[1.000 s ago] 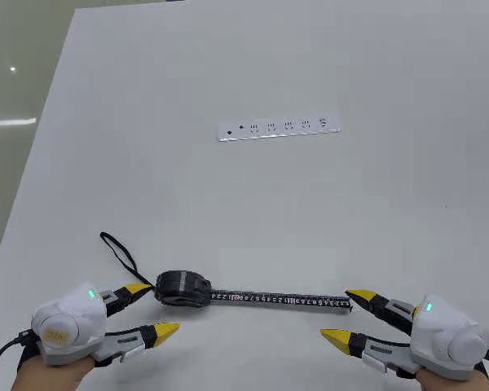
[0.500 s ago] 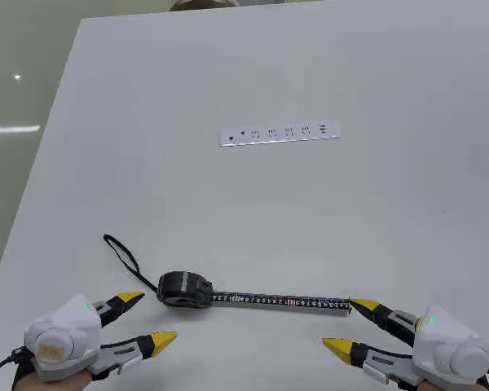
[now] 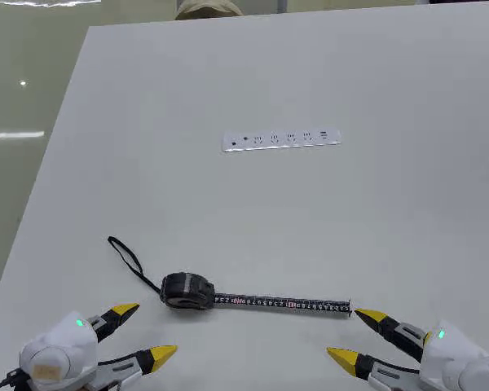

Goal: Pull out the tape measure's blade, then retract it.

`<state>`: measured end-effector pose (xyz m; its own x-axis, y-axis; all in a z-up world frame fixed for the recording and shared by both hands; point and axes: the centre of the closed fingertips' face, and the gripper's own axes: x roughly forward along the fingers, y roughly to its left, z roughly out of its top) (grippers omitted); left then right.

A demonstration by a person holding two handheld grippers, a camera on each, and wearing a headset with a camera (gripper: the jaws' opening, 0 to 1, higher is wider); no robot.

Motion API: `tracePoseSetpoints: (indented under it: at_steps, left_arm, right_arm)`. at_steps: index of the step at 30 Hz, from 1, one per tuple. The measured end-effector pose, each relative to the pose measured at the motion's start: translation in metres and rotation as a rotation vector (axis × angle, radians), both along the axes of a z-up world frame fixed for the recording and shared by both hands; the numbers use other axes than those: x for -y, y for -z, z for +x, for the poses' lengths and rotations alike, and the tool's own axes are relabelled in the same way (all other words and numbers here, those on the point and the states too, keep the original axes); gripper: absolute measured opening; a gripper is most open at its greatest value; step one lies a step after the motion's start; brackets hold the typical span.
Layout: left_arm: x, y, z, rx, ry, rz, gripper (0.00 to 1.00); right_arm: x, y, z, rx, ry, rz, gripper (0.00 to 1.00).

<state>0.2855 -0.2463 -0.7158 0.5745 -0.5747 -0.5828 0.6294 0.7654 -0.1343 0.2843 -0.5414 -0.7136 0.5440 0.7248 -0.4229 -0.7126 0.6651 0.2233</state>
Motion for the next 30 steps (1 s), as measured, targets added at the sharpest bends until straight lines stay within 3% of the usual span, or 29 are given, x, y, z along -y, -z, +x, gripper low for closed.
tracePoseSetpoints:
  at_steps: [30]
  left_arm:
    - [-0.018,-0.001,-0.041,0.000,-0.143,-0.044,0.67]
  right_arm:
    - [0.000,-0.010,-0.024,0.024,0.024,0.010,0.51]
